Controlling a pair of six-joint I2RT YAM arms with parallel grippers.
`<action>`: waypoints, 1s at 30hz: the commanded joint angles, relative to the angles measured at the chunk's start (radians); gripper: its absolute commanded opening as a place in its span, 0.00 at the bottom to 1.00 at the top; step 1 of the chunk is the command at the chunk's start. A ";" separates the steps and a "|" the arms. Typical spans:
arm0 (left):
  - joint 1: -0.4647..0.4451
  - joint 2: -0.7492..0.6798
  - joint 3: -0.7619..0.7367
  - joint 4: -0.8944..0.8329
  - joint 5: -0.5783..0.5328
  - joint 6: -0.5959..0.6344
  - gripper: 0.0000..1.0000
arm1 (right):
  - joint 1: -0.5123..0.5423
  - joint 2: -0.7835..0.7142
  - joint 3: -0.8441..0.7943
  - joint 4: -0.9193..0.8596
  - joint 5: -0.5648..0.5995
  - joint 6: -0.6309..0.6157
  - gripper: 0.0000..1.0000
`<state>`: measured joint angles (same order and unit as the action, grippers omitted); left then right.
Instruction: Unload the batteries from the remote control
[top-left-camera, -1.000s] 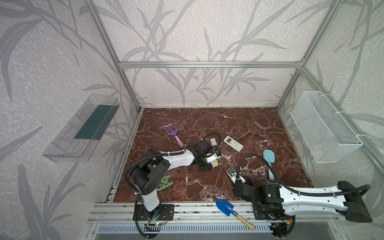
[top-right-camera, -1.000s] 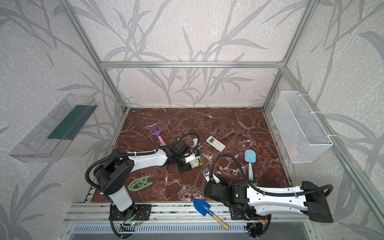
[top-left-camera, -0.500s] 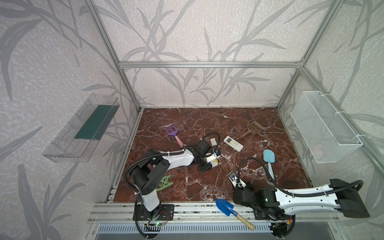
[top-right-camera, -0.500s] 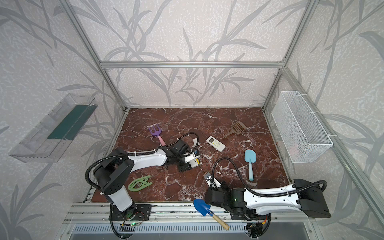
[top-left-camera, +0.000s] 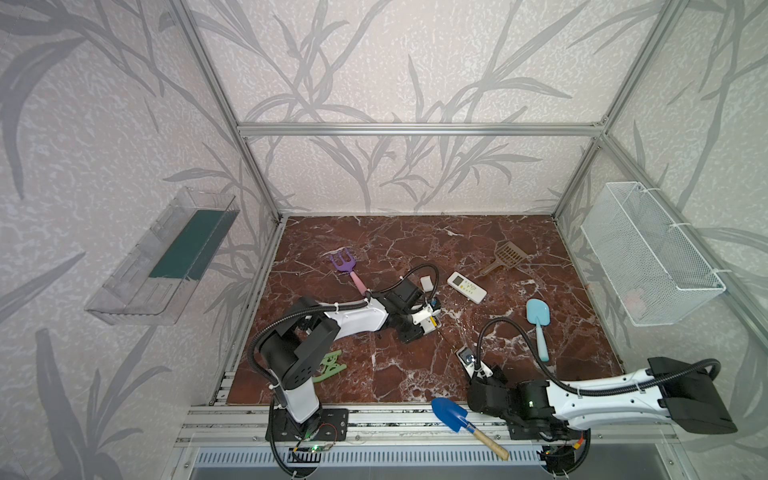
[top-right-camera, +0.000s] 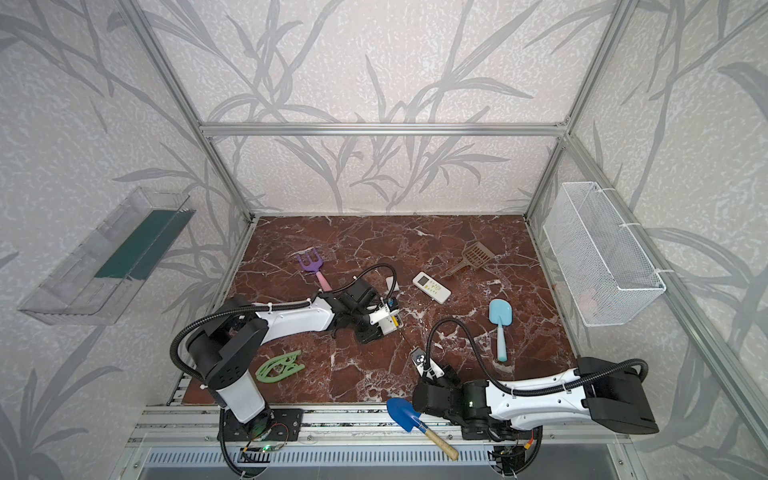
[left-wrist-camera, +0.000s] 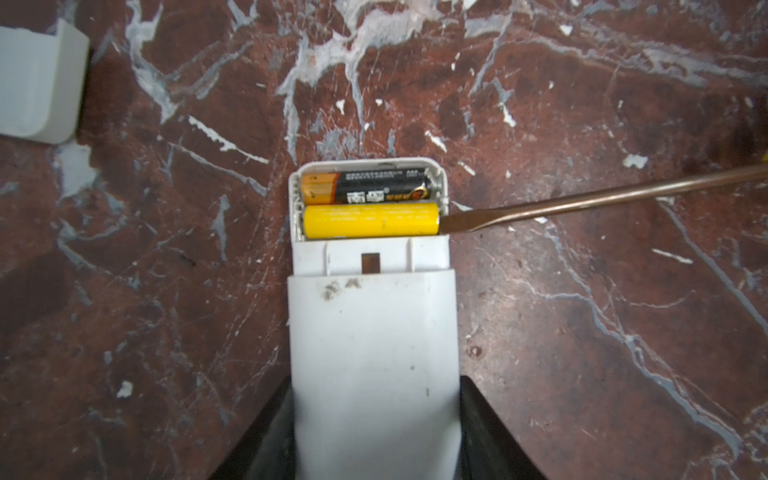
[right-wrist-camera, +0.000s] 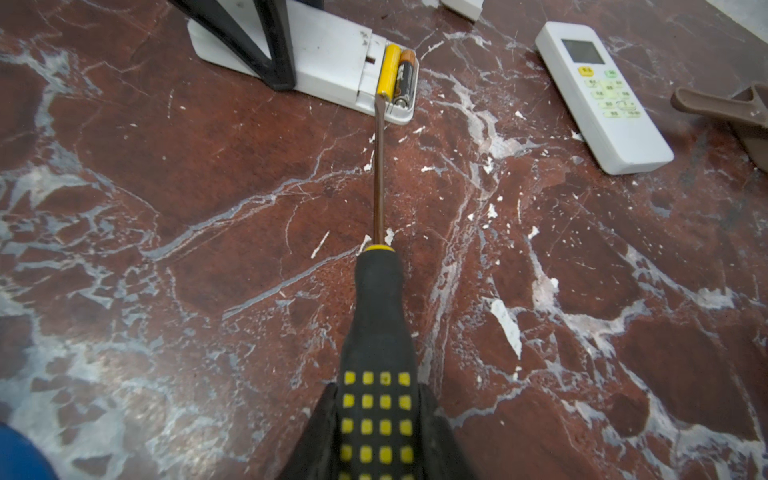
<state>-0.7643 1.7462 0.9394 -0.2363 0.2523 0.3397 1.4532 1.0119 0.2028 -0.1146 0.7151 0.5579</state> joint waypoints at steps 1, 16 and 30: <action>-0.017 0.031 -0.028 -0.020 0.094 0.019 0.30 | 0.002 0.035 -0.020 0.098 0.043 0.009 0.00; -0.018 0.060 -0.024 -0.034 0.089 -0.001 0.28 | 0.010 -0.073 -0.054 0.184 0.121 -0.111 0.00; -0.018 0.070 -0.024 -0.029 0.078 -0.025 0.28 | 0.009 -0.023 -0.059 0.190 0.158 -0.052 0.00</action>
<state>-0.7731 1.7653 0.9398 -0.1837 0.2901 0.3283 1.4616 0.9791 0.1432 0.0479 0.8131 0.4747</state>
